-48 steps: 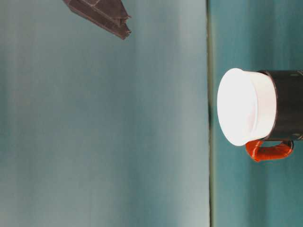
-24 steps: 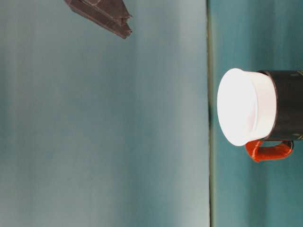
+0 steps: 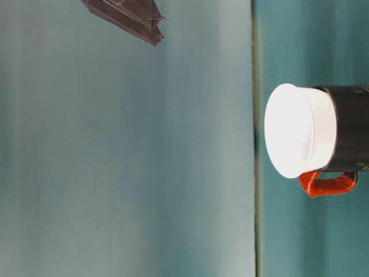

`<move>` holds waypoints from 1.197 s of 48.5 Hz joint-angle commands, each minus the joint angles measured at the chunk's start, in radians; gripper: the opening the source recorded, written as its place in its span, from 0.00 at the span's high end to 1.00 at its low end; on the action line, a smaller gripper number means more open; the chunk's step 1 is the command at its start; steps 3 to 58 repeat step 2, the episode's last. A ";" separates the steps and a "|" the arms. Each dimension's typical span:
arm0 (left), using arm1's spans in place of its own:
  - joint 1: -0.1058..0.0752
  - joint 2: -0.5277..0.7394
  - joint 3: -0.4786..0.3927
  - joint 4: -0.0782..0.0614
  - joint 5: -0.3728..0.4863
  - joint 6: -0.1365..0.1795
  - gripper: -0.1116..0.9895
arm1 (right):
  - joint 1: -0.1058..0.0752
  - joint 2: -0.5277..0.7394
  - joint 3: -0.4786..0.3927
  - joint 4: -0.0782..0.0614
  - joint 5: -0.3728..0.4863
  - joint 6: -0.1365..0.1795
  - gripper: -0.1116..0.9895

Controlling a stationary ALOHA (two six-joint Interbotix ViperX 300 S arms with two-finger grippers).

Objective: Put the paper cup into the moved red handle cup holder.

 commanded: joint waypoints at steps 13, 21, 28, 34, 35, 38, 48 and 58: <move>-0.002 -0.006 -0.011 0.002 -0.006 0.000 0.04 | 0.002 -0.011 -0.008 0.003 -0.009 0.002 0.11; -0.002 -0.006 -0.011 0.002 -0.006 0.000 0.04 | 0.002 -0.011 -0.008 0.003 -0.009 0.002 0.11; -0.002 -0.006 -0.011 0.002 -0.006 0.000 0.04 | 0.002 -0.011 -0.008 0.003 -0.009 0.002 0.11; -0.002 -0.006 -0.011 0.002 -0.006 0.000 0.04 | 0.002 -0.011 -0.008 0.003 -0.009 0.002 0.11; -0.002 -0.006 -0.011 0.002 -0.006 0.000 0.04 | 0.002 -0.011 -0.008 0.003 -0.009 0.002 0.11; -0.002 -0.006 -0.011 0.002 -0.006 0.000 0.04 | 0.002 -0.011 -0.008 0.003 -0.009 0.002 0.11; -0.002 -0.006 -0.011 0.002 -0.006 0.000 0.04 | 0.002 -0.011 -0.008 0.003 -0.009 0.002 0.11; -0.002 -0.006 -0.011 0.002 -0.006 0.000 0.04 | 0.002 -0.011 -0.008 0.003 -0.009 0.002 0.11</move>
